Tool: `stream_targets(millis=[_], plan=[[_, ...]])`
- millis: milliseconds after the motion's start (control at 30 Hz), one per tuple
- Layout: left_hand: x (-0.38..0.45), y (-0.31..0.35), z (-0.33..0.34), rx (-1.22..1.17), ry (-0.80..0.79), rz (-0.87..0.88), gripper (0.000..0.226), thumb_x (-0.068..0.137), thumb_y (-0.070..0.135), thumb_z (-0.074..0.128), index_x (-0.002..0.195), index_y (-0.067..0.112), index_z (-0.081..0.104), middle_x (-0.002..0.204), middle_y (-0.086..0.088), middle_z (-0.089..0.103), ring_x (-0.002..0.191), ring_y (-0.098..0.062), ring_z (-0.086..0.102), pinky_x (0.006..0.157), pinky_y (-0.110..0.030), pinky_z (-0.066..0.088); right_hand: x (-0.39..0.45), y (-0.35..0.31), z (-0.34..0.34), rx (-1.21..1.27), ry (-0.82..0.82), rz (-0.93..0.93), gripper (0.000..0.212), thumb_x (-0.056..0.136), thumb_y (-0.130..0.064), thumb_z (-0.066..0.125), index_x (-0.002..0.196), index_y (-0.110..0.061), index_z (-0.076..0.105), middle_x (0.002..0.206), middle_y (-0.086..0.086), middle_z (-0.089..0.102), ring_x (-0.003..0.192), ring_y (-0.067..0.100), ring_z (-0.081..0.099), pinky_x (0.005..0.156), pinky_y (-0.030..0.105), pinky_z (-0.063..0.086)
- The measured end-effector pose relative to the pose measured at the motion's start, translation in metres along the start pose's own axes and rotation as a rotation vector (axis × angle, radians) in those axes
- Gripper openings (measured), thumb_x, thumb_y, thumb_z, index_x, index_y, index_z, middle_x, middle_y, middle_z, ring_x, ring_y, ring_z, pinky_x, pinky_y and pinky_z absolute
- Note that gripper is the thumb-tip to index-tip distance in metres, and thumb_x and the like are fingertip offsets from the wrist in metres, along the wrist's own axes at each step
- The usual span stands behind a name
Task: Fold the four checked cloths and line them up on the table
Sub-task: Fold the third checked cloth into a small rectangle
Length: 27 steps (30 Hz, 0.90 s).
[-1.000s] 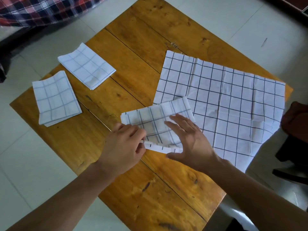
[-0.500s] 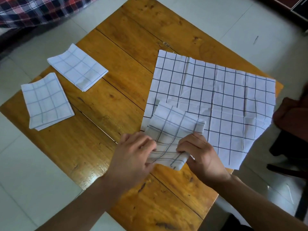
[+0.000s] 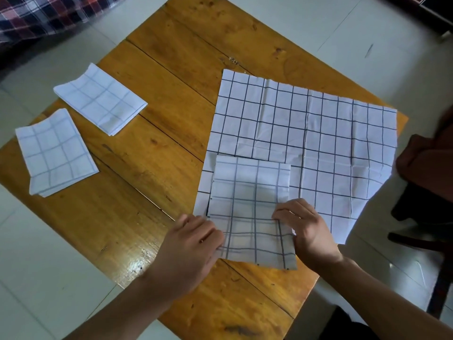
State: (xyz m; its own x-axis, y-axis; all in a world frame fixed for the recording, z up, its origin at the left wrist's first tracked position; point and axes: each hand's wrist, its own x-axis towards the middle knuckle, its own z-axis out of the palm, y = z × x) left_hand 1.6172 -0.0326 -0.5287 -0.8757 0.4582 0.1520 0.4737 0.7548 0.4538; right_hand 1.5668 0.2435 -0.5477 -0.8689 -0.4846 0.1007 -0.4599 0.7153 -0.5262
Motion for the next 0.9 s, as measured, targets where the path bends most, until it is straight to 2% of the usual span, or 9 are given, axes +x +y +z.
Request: stream_targets(millis=[100, 200, 367, 433, 500, 600, 667, 800, 900], plan=[[-0.005, -0.007, 0.008, -0.029, -0.038, -0.001, 0.012, 0.08, 0.011, 0.069, 0.08, 0.019, 0.061, 0.081, 0.006, 0.059, 0.078, -0.015, 0.055, 0.073, -0.032, 0.045, -0.006, 0.008, 0.002, -0.01, -0.033, 0.033, 0.008, 0.088, -0.005, 0.068, 0.095, -0.005, 0.072, 0.098, 0.004, 0.067, 0.093, 0.021, 0.061, 0.075, 0.034, 0.056], [-0.008, -0.019, 0.014, -0.086, -0.081, -0.039, 0.015, 0.077, 0.014, 0.075, 0.087, 0.019, 0.066, 0.092, 0.008, 0.061, 0.088, -0.015, 0.057, 0.077, -0.033, 0.047, -0.007, 0.012, 0.003, 0.021, -0.037, 0.045, 0.01, 0.088, -0.006, 0.064, 0.094, -0.006, 0.072, 0.097, 0.003, 0.068, 0.093, 0.018, 0.062, 0.079, 0.03, 0.056], [-0.002, -0.037, 0.012, -0.192, -0.15, -0.171, 0.03, 0.08, 0.038, 0.071, 0.105, 0.022, 0.071, 0.109, 0.015, 0.064, 0.104, -0.012, 0.056, 0.086, -0.031, 0.05, -0.004, 0.008, 0.0, 0.056, -0.011, 0.09, 0.018, 0.092, -0.016, 0.058, 0.093, -0.008, 0.074, 0.096, 0.001, 0.07, 0.093, 0.016, 0.065, 0.081, 0.028, 0.056], [0.001, -0.04, 0.01, -0.2, -0.189, -0.172, 0.037, 0.073, 0.034, 0.082, 0.107, 0.023, 0.071, 0.111, 0.016, 0.064, 0.105, -0.011, 0.055, 0.084, -0.03, 0.051, -0.005, 0.009, 0.001, 0.053, 0.008, 0.115, 0.01, 0.086, -0.004, 0.068, 0.092, -0.008, 0.074, 0.095, 0.0, 0.071, 0.093, 0.014, 0.065, 0.082, 0.026, 0.055], [0.004, -0.041, 0.011, -0.206, -0.195, -0.168, 0.041, 0.068, 0.023, 0.088, 0.106, 0.021, 0.071, 0.111, 0.015, 0.064, 0.104, -0.012, 0.055, 0.081, -0.03, 0.052, -0.006, 0.008, 0.001, 0.07, 0.016, 0.157, 0.019, 0.079, 0.007, 0.073, 0.092, -0.008, 0.075, 0.095, 0.0, 0.072, 0.094, 0.013, 0.066, 0.085, 0.021, 0.054], [0.007, -0.041, 0.015, -0.219, -0.164, -0.2, 0.044, 0.065, 0.005, 0.086, 0.104, 0.02, 0.072, 0.11, 0.016, 0.065, 0.101, -0.012, 0.055, 0.079, -0.032, 0.052, -0.007, 0.006, 0.001, 0.093, 0.04, 0.174, 0.019, 0.081, 0.005, 0.071, 0.093, -0.009, 0.075, 0.098, 0.0, 0.072, 0.095, 0.012, 0.066, 0.087, 0.021, 0.053], [0.01, -0.04, 0.018, -0.229, -0.128, -0.234, 0.04, 0.068, 0.001, 0.08, 0.101, 0.021, 0.071, 0.105, 0.016, 0.065, 0.099, -0.011, 0.055, 0.077, -0.032, 0.051, -0.008, 0.006, 0.002, 0.095, 0.058, 0.173, 0.014, 0.084, 0.0, 0.07, 0.094, -0.009, 0.075, 0.099, 0.0, 0.071, 0.095, 0.012, 0.066, 0.086, 0.022, 0.054], [0.018, -0.038, 0.019, -0.297, -0.054, -0.318, 0.01, 0.087, 0.022, 0.067, 0.096, 0.025, 0.068, 0.09, 0.019, 0.063, 0.091, -0.005, 0.054, 0.071, -0.025, 0.046, -0.009, 0.008, 0.003, 0.112, 0.058, 0.235, 0.028, 0.074, 0.008, 0.079, 0.095, -0.01, 0.075, 0.1, -0.002, 0.07, 0.094, 0.01, 0.065, 0.085, 0.017, 0.052], [0.026, -0.037, 0.019, -0.291, -0.037, -0.415, 0.007, 0.087, 0.02, 0.065, 0.092, 0.024, 0.068, 0.083, 0.015, 0.06, 0.083, -0.003, 0.055, 0.066, -0.017, 0.042, -0.011, 0.011, 0.005, 0.072, 0.061, 0.238, 0.027, 0.073, 0.003, 0.083, 0.095, -0.012, 0.076, 0.097, -0.003, 0.069, 0.094, 0.013, 0.061, 0.082, 0.016, 0.048]])
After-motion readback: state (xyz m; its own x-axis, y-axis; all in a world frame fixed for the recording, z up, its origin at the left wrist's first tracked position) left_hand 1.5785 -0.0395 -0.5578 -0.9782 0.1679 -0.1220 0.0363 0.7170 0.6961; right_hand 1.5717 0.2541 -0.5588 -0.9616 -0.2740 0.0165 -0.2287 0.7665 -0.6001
